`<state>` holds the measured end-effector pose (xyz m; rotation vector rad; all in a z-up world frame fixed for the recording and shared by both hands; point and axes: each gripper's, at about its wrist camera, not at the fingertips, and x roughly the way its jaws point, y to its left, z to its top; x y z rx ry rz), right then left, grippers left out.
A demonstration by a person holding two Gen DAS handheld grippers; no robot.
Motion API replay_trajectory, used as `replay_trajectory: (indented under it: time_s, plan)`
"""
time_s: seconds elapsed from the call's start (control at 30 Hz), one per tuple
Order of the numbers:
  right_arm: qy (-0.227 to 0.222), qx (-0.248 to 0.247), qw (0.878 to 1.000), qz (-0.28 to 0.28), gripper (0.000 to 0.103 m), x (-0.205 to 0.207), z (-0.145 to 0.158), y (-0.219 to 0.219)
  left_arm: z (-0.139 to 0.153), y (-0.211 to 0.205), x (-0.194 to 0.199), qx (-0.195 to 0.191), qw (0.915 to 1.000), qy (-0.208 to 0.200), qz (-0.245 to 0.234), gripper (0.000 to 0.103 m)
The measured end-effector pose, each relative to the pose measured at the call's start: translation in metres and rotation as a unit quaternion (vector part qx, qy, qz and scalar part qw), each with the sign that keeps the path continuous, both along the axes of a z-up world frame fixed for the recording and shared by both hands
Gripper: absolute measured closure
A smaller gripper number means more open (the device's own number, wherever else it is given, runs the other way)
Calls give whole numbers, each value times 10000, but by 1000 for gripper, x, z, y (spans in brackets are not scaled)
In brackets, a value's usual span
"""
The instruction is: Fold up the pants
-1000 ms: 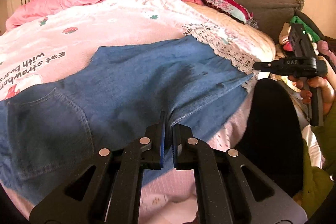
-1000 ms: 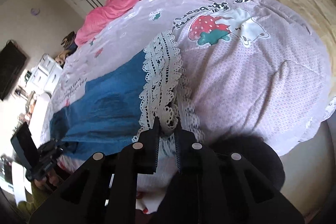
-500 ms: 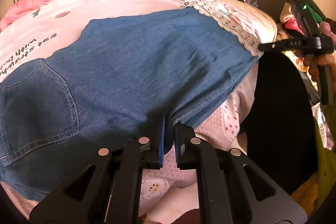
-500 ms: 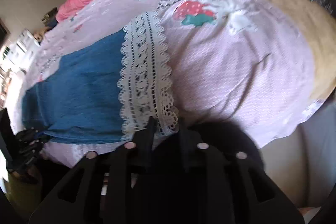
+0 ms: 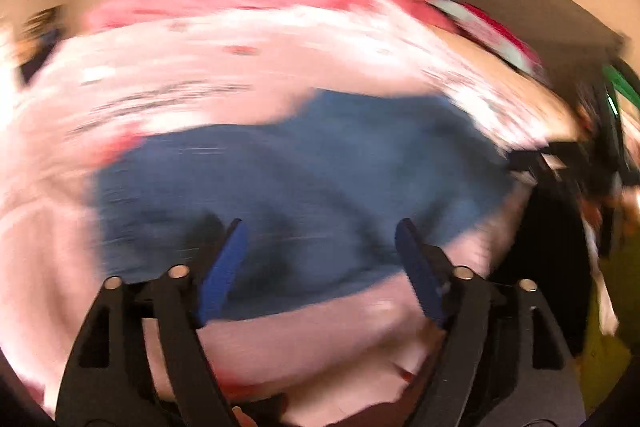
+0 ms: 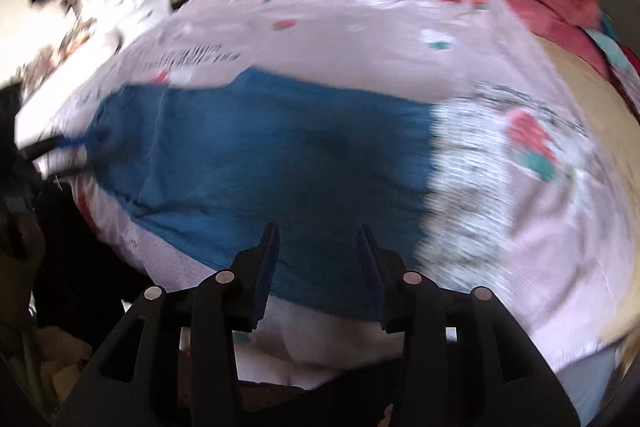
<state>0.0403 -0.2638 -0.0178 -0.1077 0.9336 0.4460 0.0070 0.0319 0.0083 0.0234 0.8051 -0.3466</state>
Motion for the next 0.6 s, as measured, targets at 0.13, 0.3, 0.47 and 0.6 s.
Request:
replay_trajectory:
  time_s: [0.13,0.3,0.47,0.6]
  plan:
    - [425,-326,9986,44,60,14,-28,13,-3,53,2,53,9950,207,973,22]
    - [571,-45,9983,-71,59,9,-38,2,-20,79,25,-350,9858,661,1504,16]
    - [605,14,9981,-132,59,1,-39,-7,-36,73,44,-147,9784,850,1878,59]
    - [634,13,9979,-145,58,-4,-37,-8,-24,88,37,-23,9786,651,1951,65]
